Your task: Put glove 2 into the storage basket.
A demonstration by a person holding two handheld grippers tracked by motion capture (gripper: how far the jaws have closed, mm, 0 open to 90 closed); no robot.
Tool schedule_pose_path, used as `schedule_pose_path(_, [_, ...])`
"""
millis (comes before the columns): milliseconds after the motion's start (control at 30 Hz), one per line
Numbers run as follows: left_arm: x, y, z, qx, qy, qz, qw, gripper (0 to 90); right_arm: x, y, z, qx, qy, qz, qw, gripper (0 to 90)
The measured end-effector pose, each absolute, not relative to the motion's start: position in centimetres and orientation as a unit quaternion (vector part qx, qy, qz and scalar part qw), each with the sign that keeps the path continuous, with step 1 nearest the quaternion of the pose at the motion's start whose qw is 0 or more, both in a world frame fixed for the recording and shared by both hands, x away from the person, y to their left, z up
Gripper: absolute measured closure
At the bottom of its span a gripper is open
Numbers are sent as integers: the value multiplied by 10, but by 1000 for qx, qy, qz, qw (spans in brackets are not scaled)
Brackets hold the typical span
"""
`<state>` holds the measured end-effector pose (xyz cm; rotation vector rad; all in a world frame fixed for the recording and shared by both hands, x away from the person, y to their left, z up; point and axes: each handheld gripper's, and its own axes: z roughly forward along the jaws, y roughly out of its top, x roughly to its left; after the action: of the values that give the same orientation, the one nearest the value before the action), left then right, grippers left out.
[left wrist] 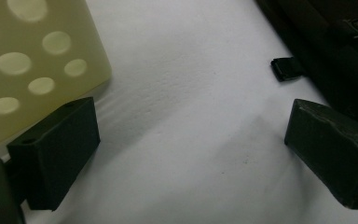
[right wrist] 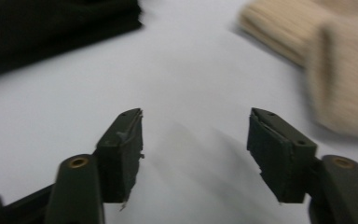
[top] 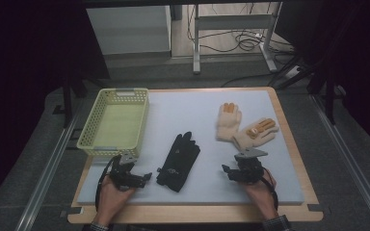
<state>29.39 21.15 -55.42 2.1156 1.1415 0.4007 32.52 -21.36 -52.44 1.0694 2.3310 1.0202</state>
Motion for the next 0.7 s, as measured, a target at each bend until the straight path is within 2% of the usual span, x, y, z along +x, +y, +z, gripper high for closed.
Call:
schedule_pose_path(267, [294,212,-554,816,440,150,344,30,328,-249,-523,410,814,348,219,251])
schedule_pose_path(500, [295,213,-554,814,441,146,350,28,332,-261,-531,422,813,346,205,188])
schedule_pose_path(700, [295,215,-554,810,445,139,357,30,332,-260,-532,419,815,341,210,179])
